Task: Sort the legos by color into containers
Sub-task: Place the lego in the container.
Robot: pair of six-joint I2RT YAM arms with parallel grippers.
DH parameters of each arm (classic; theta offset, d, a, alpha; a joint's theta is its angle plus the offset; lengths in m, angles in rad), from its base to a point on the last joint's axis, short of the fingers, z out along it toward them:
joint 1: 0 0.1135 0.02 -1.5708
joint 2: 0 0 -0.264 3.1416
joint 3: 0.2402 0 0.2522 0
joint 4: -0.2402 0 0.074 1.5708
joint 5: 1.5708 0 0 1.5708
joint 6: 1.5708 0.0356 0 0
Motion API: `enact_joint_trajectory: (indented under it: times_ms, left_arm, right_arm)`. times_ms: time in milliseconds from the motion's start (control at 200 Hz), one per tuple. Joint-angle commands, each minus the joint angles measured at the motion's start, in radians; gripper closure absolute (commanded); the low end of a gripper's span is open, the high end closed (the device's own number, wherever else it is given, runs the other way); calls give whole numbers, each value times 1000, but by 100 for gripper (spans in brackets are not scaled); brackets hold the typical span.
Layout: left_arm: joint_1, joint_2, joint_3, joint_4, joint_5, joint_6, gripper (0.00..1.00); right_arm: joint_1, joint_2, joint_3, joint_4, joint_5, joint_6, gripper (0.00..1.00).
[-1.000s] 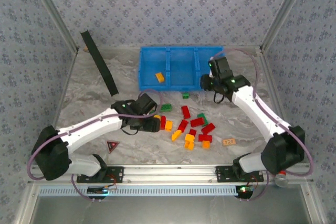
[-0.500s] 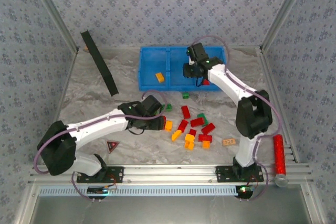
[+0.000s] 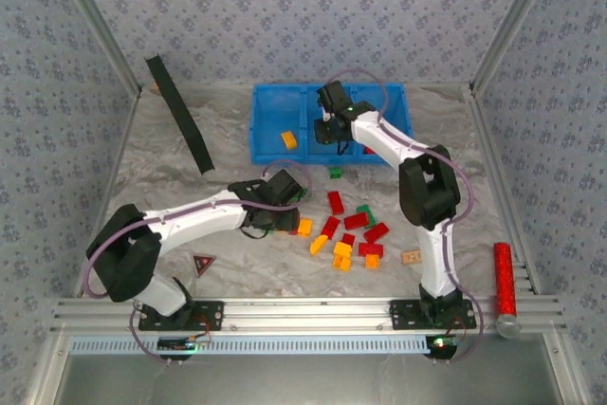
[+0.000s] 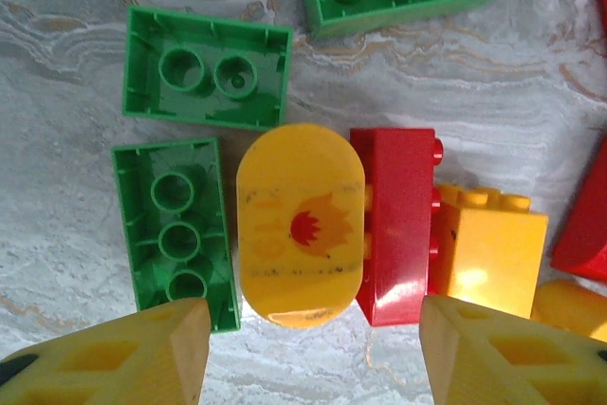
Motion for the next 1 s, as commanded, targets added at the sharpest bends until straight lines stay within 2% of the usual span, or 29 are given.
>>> enact_joint_trajectory:
  times_ms: [0,285,415,700,994]
  left_arm:
    - [-3,33,58,-28,-53,4,40]
    - [7,86,77,-39,-70,11,40]
    - [7,92,74,-41,-91,4,40]
    - [8,143,87,-48,-95,14,41]
    - [10,185,89,-59,-100,-1,48]
  right_arm:
    - [-3,32,25,-30,1,-6,65]
    - [5,26,3,-30,-24,-2,52]
    - [7,-6,-6,-30,-32,-10,41]
    - [13,-162,-123,-30,-2,-7,39]
    - [15,-394,-316,-30,20,7,39]
